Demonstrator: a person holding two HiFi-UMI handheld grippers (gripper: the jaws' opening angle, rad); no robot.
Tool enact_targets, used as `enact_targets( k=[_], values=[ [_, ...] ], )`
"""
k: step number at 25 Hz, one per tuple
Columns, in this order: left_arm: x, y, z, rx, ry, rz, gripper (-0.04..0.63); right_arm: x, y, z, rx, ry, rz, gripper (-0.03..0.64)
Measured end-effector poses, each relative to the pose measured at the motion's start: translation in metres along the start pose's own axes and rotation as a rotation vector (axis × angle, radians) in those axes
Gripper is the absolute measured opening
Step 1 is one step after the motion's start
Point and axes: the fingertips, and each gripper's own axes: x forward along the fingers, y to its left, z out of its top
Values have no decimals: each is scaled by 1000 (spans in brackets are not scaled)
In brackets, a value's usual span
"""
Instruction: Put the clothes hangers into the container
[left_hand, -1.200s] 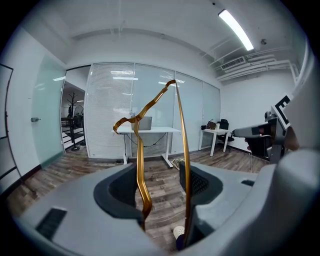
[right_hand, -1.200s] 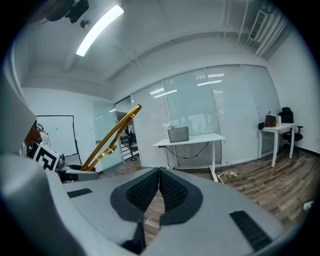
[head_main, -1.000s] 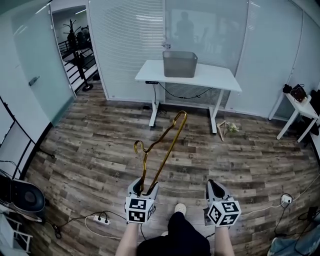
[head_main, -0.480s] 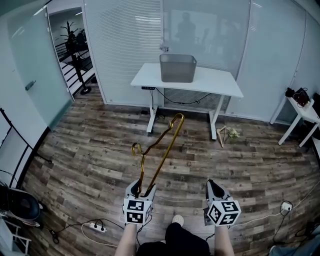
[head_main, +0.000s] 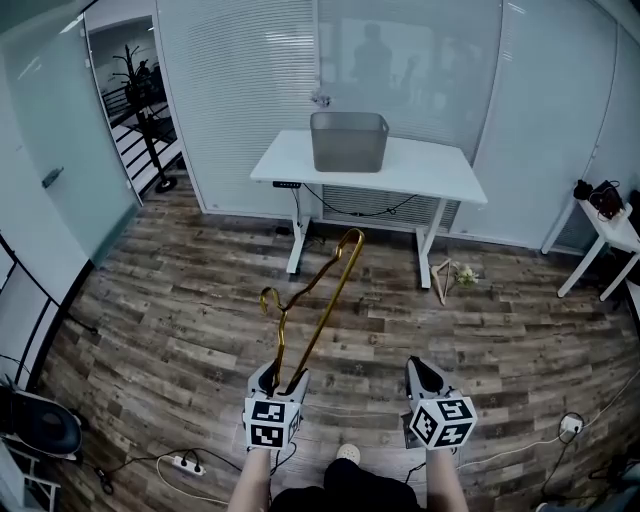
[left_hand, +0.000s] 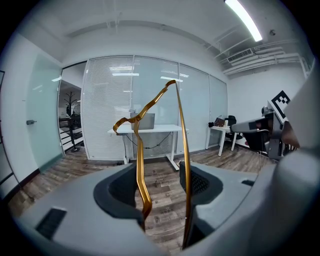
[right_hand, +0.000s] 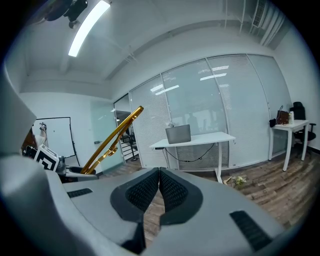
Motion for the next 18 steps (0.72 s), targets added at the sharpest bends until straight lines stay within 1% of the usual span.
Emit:
enact_targets(
  k=[12, 18],
  values=[
    [50, 0, 17, -2, 12, 25, 262, 40, -36, 13, 9, 9, 21, 28],
    [67, -9, 19, 5, 9, 40, 262, 51, -53, 10, 20, 18, 42, 28]
  ],
)
